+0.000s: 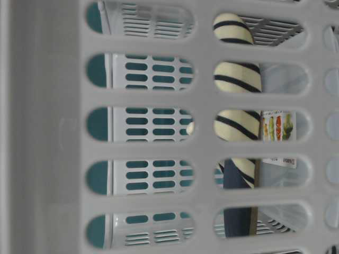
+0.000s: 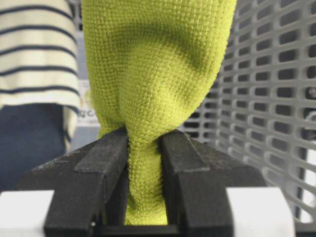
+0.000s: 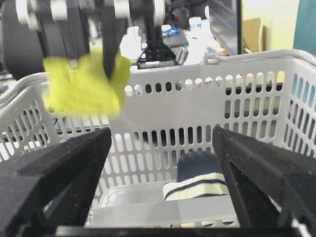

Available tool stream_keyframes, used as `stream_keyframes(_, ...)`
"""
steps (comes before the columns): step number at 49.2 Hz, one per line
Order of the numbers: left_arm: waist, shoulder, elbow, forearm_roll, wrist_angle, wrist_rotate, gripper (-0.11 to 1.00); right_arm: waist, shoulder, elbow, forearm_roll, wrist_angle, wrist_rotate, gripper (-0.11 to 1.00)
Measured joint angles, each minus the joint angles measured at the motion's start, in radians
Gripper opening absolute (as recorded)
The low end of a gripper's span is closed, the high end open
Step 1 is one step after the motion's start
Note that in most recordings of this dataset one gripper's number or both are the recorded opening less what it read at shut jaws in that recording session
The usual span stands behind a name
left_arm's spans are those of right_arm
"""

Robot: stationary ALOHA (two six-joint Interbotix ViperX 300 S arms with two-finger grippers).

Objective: Pick up the yellow cloth from the shopping basket with the left arm.
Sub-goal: 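Lift the gripped cloth upward out of the basket with the left gripper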

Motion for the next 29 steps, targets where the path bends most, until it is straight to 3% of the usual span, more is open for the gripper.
stream_keyframes(8, 0.005, 0.032, -0.117, -0.002, 0.118, 0.002, 0.16, -0.005, 0.000, 0.003, 0.000, 0.000, 0.000, 0.79)
stream_keyframes(29, 0.037, 0.051, -0.126, -0.002, 0.155, -0.002, 0.16, -0.005, 0.000, 0.003, 0.000, 0.000, 0.002, 0.79)
